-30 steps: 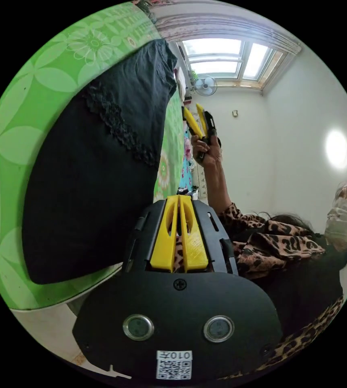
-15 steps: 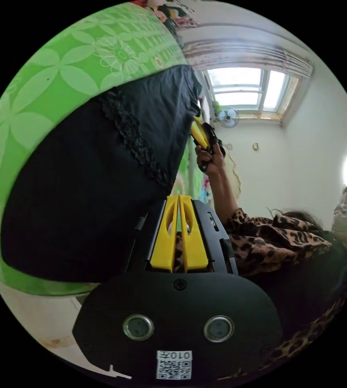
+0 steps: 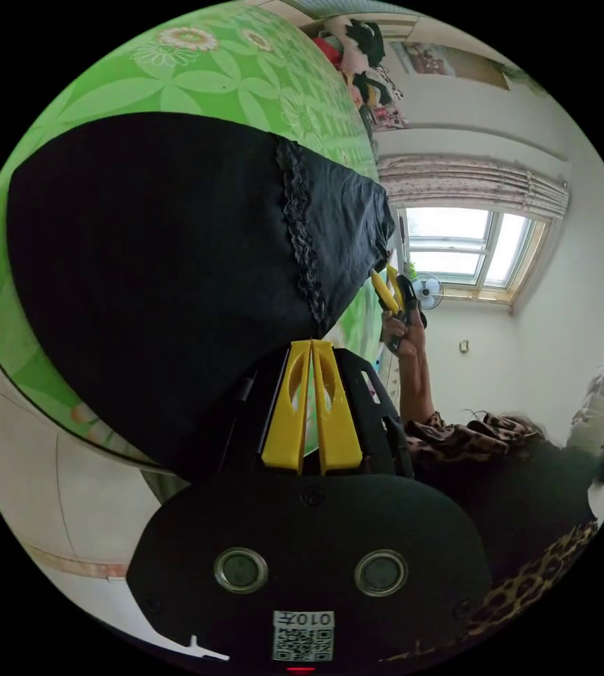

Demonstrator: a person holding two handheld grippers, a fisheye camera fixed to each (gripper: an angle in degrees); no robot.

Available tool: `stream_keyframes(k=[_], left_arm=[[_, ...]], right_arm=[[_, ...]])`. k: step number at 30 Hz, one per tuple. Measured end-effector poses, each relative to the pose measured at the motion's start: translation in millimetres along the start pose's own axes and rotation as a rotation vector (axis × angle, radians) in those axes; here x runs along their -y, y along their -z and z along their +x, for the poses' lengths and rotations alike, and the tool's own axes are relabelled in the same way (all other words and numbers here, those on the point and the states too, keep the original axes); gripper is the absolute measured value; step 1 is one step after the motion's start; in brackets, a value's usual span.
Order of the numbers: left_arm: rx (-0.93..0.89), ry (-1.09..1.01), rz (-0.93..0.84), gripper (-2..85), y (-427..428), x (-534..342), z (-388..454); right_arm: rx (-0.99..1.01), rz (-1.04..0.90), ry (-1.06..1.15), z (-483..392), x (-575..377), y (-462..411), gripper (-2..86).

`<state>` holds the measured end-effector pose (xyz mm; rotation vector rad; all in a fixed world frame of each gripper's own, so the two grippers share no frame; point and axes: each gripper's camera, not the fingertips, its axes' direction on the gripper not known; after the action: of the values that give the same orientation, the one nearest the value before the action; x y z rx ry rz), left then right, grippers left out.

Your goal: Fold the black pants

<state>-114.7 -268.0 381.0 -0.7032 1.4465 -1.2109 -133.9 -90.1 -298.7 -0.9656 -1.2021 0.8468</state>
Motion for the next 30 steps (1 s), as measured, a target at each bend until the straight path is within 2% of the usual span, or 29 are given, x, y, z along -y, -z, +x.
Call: stream_keyframes(k=[10, 16, 18, 19, 20, 22, 26, 27, 28, 30], left_arm=[[-0.038, -0.011, -0.007, -0.1, 1, -7, -21], [-0.007, -0.002, -0.018, -0.1, 8, -16, -27], [0.032, -0.010, -0.021, -0.1, 12, -21, -26], [0.051, -0.003, -0.023, -0.2, 13, -24, -29], [0.015, 0.009, -0.016, -0.2, 13, -27, -35], [-0.029, 0.043, 0.004, -0.2, 14, -31, -44], [0.010, -0.002, 0.012, -0.1, 19, -37, -33], [0.015, -0.002, 0.013, -0.1, 19, -38, -32], [0.017, 0.005, 0.015, -0.1, 19, -40, -34], [0.002, 0.034, 0.000, -0.1, 15, -43, -43]], right_arm=[[-0.062, -0.047, 0.010, -1, 26, -2, 3.7], [0.117, 0.006, 0.052, -8, 14, 22, 3.0], [0.075, 0.001, 0.060, -8, 13, 26, 2.9], [-0.011, -0.034, 0.019, -2, 16, 23, 2.9], [-0.049, -0.051, -0.005, 2, 17, 21, 2.9], [0.008, -0.046, -0.007, 2, 16, 23, 2.8], [0.133, 0.014, 0.074, -13, 12, 34, 2.8], [0.064, -0.002, 0.037, -8, 15, 33, 2.9], [-0.089, -0.051, -0.010, -1, 18, 26, 3.0], [-0.169, -0.055, -0.014, 3, 18, 19, 3.3]])
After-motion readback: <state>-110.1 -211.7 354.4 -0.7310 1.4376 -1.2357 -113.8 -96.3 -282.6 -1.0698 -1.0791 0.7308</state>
